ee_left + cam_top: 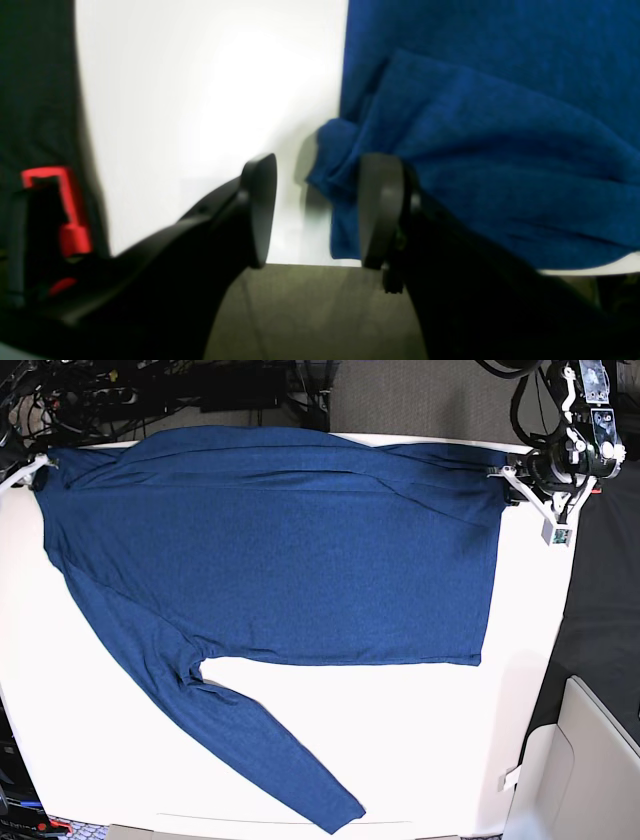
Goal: Fold the T-shirt properly
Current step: 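Release the shoulders and lift both grippers off the shirt, then move both grippers to the hem corners of the shirt and grasp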
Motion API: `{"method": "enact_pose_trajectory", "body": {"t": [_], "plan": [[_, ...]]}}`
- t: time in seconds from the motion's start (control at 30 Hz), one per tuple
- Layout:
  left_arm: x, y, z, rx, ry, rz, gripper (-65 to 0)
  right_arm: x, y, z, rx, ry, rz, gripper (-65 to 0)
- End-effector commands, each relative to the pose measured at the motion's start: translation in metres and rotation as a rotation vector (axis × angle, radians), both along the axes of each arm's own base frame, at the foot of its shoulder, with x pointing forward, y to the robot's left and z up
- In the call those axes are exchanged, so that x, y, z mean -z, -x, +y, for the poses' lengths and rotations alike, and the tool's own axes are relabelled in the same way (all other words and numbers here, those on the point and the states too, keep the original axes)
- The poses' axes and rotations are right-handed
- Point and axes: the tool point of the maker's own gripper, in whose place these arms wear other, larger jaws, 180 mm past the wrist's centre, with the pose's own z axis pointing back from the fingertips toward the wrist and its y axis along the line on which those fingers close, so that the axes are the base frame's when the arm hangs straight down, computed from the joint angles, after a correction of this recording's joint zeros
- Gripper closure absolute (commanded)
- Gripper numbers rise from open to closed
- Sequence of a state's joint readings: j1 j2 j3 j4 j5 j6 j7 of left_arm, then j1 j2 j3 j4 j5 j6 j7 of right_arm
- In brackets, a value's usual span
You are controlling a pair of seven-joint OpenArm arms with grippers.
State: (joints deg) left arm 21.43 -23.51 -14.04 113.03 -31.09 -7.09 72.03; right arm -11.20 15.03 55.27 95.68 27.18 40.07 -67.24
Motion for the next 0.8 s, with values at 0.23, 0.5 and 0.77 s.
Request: {"method": "enact_pose_trajectory", "body": {"t": [0.23, 0.5, 0.77], "plan": [[-0.049, -0.052, 0.029, -0.067, -0.043, -0.19, -26.2, -0.045, -0.031, -0.013, 0.009, 0.075, -0.146, -23.9], [-0.082, -0.136, 0.017, -0.085, 0.053, -0.349, -26.3, -0.086, -0.067, -0.015, 0.053, 0.088, -0.327, -24.0], [-0.069, -0.196, 0.014, -0.107, 0.125, -0.42, -26.4, -0.096, -0.108, -0.009, 0.031, 0.057, -0.386, -24.0]]}}
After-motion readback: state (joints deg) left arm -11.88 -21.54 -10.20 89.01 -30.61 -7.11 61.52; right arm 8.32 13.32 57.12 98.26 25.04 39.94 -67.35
